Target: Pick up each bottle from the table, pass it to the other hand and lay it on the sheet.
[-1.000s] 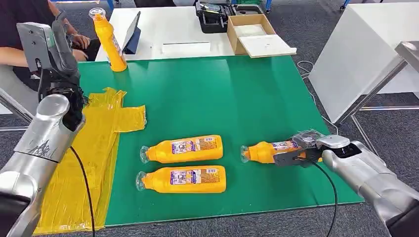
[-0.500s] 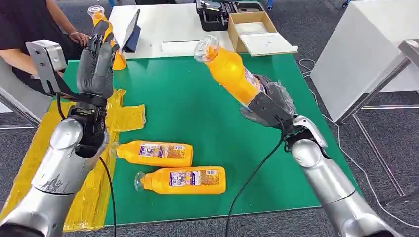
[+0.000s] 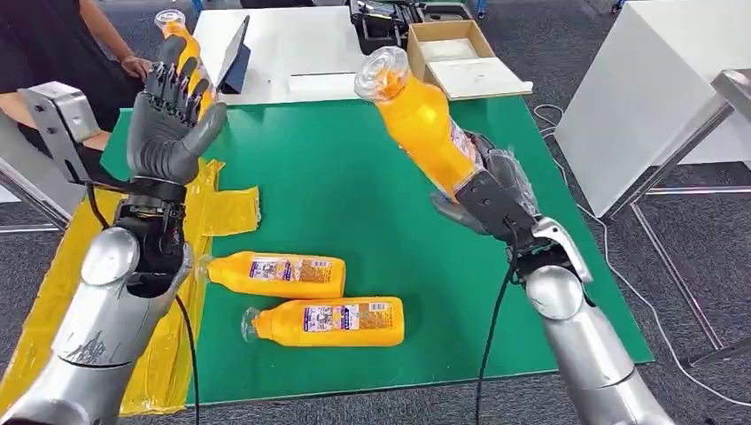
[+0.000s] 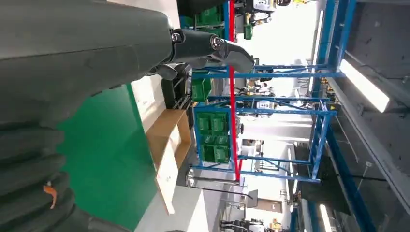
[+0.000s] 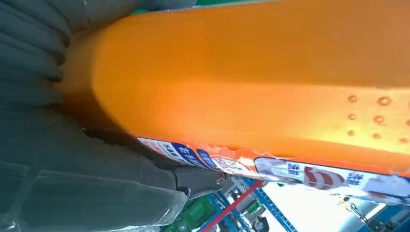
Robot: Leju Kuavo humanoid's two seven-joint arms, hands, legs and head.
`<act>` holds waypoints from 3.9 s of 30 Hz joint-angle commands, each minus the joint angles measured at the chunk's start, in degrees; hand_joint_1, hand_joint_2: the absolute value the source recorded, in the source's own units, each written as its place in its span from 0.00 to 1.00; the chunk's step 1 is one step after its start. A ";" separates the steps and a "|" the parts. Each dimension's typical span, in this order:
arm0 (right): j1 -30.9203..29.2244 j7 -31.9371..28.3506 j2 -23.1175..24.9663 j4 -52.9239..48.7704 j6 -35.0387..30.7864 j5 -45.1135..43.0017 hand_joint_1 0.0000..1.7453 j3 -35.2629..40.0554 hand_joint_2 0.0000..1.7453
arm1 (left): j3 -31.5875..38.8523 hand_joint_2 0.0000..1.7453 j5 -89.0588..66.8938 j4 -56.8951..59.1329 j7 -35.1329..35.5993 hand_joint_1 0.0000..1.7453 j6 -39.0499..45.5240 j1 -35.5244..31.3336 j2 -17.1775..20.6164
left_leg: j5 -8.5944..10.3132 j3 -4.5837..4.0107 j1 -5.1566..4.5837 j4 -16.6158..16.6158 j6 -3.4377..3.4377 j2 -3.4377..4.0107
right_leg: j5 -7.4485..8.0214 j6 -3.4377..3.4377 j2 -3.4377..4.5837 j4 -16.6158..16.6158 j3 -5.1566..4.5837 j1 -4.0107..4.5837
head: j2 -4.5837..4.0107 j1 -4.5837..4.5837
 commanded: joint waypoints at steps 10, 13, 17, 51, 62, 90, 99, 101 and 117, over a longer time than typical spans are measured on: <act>0.00 1.55 3.98 -0.35 1.48 1.38 1.00 -1.46 1.00 | 1.21 1.00 -0.97 -0.72 1.19 0.00 -1.81 1.90 -1.50 | -0.12 0.29 0.06 -0.01 -0.31 0.13 | -0.07 -0.11 0.06 -0.08 0.26 0.04 | 0.00 0.00; -1.23 1.76 4.79 0.28 -0.73 3.24 1.00 -1.67 1.00 | -0.38 1.00 0.18 0.38 2.09 0.00 -2.30 1.17 -2.77 | -0.07 0.16 0.05 0.00 -0.23 0.05 | -0.05 -0.08 0.00 -0.05 0.14 0.04 | 0.00 0.00; -2.99 -0.46 5.05 1.33 -5.07 5.20 1.00 -1.93 1.00 | -4.22 1.00 3.73 2.68 2.89 0.00 -2.09 0.46 -4.71 | -0.06 0.19 0.05 0.02 -0.27 0.01 | -0.06 -0.09 -0.05 -0.03 0.18 0.03 | 0.00 0.00; -3.44 -0.95 6.87 2.65 -9.59 3.56 1.00 -3.71 1.00 | -13.09 1.00 10.03 1.08 6.10 0.00 -1.13 -0.47 -12.00 | -0.11 0.21 -0.01 0.04 -0.26 0.14 | -0.05 -0.07 0.07 -0.02 0.16 0.03 | 0.00 0.00; -9.48 1.96 12.18 10.25 -7.17 10.87 1.00 1.40 1.00 | -14.60 1.00 0.87 2.98 8.29 0.00 2.78 -6.44 -15.27 | -0.16 0.24 0.01 0.12 -0.39 0.34 | -0.05 -0.13 0.25 0.05 0.17 0.07 | 0.00 0.00; -18.89 3.14 19.63 15.86 -8.82 12.66 1.00 20.14 1.00 | -15.40 1.00 2.27 13.08 11.78 0.00 9.07 -16.30 -17.05 | -0.04 0.11 -0.01 0.02 -0.22 0.16 | -0.01 -0.06 0.11 0.00 0.11 0.06 | 0.00 0.02; -19.11 3.59 19.65 17.32 -9.19 10.76 1.00 23.90 1.00 | -16.74 1.00 3.18 12.77 11.83 0.00 9.90 -16.58 -16.22 | -0.10 0.26 0.02 0.03 -0.34 0.23 | -0.05 -0.11 0.16 -0.01 0.26 0.08 | 0.00 0.00; -19.54 3.97 19.84 17.59 -9.67 10.24 1.00 24.25 1.00 | -17.00 1.00 3.51 13.04 11.90 0.02 10.10 -16.82 -16.32 | -0.12 0.28 0.02 0.03 -0.38 0.25 | -0.06 -0.12 0.17 -0.02 0.28 0.08 | 0.00 -0.02; -17.87 4.04 18.87 17.25 -9.40 9.85 1.00 21.98 1.00 | -16.94 1.00 3.62 13.20 9.99 1.00 10.05 -16.34 -16.24 | -0.06 0.22 0.04 0.01 -0.30 0.10 | -0.04 -0.09 0.04 -0.06 0.24 0.09 | 0.00 0.00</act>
